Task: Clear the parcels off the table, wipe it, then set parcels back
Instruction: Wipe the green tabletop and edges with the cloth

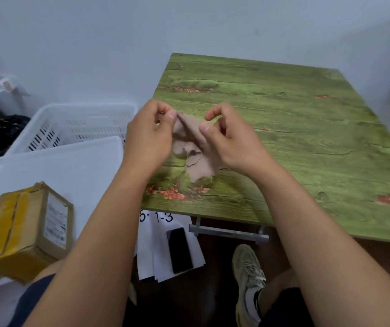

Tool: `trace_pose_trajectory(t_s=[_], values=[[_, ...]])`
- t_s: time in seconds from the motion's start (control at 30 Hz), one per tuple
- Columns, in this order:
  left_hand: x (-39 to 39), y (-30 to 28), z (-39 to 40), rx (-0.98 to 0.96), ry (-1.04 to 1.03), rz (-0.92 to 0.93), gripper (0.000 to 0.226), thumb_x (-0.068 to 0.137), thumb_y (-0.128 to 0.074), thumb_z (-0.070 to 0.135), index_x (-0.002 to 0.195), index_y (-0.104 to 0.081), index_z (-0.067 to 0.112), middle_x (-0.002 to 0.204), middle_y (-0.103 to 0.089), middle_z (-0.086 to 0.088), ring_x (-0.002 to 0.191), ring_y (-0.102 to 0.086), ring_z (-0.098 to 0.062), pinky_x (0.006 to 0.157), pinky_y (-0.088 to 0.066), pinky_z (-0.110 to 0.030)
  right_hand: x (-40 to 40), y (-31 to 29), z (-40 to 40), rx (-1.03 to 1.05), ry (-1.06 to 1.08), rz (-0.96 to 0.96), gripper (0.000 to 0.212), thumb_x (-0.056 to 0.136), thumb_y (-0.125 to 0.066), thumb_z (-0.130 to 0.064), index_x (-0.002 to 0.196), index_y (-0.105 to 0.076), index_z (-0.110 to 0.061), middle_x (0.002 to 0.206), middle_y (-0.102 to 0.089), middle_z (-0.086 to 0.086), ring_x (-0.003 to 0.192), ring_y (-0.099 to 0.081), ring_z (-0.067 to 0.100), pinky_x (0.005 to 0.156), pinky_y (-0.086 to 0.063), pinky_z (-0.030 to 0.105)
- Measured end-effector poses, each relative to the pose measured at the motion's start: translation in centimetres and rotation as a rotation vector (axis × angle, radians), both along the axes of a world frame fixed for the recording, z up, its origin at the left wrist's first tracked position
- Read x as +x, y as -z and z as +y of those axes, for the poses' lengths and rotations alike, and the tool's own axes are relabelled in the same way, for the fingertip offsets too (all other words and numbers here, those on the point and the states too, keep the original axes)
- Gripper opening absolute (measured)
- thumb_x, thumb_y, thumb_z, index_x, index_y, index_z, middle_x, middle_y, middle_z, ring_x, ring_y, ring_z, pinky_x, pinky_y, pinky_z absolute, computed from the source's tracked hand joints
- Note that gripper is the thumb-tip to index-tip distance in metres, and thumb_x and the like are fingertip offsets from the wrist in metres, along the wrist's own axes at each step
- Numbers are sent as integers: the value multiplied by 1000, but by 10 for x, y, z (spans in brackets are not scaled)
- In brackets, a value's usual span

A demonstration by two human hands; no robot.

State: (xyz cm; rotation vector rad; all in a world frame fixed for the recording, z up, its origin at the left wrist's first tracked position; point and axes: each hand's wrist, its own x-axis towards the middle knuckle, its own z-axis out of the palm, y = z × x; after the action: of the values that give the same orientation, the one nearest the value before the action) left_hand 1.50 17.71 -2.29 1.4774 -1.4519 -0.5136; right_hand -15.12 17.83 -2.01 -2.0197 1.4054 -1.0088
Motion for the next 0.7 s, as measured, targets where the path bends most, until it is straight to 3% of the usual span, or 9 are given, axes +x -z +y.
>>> trace_pose_trajectory(t_s=[0.1,0.2,0.23,0.3,0.37,0.4,0.47,0.57,0.7], values=[[6,-2,-1,11,5,92,21,98,-53,25,78,-52,34,75,-59,11,62,-59,-13,63,-47,-32,-5,-1,1,66,-81,111,24,97,-59,-24,120,-57,-18,74,-44,-17,68,-43,3,62,-33,26],[6,-5,3,48,50,189,21,101,-50,19,82,-50,27,66,-55,5,39,-55,-9,46,-44,-26,-5,-3,0,74,-60,224,11,97,-58,-21,102,-64,-13,77,-54,-11,74,-51,14,68,-42,35],[5,-7,4,58,68,235,20,102,-48,17,84,-49,25,68,-56,3,41,-59,-9,46,-48,-26,-5,-3,-1,73,-22,194,8,97,-58,-19,94,-63,-14,73,-56,-8,69,-53,16,68,-46,36],[2,-8,6,38,95,280,20,103,-46,16,86,-49,24,82,-60,3,61,-68,-8,61,-57,-25,-4,-3,-2,94,55,19,15,97,-57,-15,85,-59,-22,68,-58,-9,61,-60,17,68,-52,38],[0,-6,6,-39,118,205,17,103,-46,16,89,-50,24,101,-64,6,89,-66,-4,86,-53,-27,-3,-2,-3,53,126,-147,21,97,-56,-12,84,-57,-28,76,-62,-11,71,-66,15,75,-54,35],[-1,-5,6,-73,135,187,15,103,-46,16,91,-50,23,111,-64,7,101,-62,-2,94,-48,-25,-3,-3,-2,-4,162,-156,20,97,-56,-11,87,-58,-29,83,-63,-13,81,-64,12,77,-51,26],[-3,-7,8,-114,172,232,15,103,-45,15,91,-49,24,123,-60,6,117,-56,0,101,-41,-18,-4,-5,-1,-70,199,-174,18,96,-57,-11,98,-64,-28,93,-62,-14,89,-59,9,77,-45,19],[0,-8,8,-77,142,234,19,101,-48,15,86,-50,27,120,-63,7,117,-57,-4,102,-41,-22,-7,-5,-1,-51,189,-129,16,96,-58,-12,104,-69,-21,91,-62,-14,85,-57,5,78,-43,24],[11,-9,8,199,92,-97,19,92,-52,22,77,-61,17,89,-67,4,88,-59,-13,77,-43,-31,-12,-3,3,96,68,273,17,93,-56,-19,89,-72,-16,98,-72,2,96,-61,16,84,-47,32]])
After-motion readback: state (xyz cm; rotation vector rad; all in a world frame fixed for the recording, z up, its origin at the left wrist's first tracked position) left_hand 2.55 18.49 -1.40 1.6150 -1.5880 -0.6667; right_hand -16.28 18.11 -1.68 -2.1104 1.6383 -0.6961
